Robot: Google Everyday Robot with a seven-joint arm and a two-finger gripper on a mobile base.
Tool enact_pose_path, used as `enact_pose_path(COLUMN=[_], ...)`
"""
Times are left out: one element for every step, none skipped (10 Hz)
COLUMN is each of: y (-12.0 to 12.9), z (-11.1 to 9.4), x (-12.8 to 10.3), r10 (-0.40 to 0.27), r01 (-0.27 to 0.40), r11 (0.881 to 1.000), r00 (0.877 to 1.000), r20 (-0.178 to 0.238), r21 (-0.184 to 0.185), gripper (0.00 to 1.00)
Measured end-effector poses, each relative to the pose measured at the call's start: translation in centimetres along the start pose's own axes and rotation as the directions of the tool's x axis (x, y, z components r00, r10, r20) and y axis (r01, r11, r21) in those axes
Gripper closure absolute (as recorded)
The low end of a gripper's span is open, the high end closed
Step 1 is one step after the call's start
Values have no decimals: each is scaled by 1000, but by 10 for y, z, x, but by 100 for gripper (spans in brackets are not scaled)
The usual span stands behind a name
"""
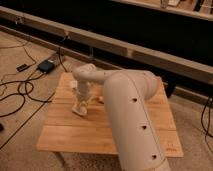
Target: Wipe the white sponge on the table
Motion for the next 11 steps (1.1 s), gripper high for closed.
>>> enact_pose_path(y=[7,13,17,18,17,12,5,-7,-19,-31,-42], z=[6,10,14,16,19,21,23,25,26,28,28], x=[11,23,37,47,64,74,85,98,108,117,123], r10=[-25,-52,-77,-94,-116,-120,-119,-104,-80,-51,-24], r01=[25,52,77,94,117,122,122,108,85,57,30], r11=[1000,999,997,996,993,992,992,994,996,998,999], r00=[1000,998,995,993,989,987,985,985,986,987,988], r20=[-18,-38,-59,-73,-97,-110,-123,-136,-145,-151,-153], r21=[-2,-2,-1,2,9,13,16,21,26,29,32], gripper=[94,94,94,94,94,94,94,94,94,94,94])
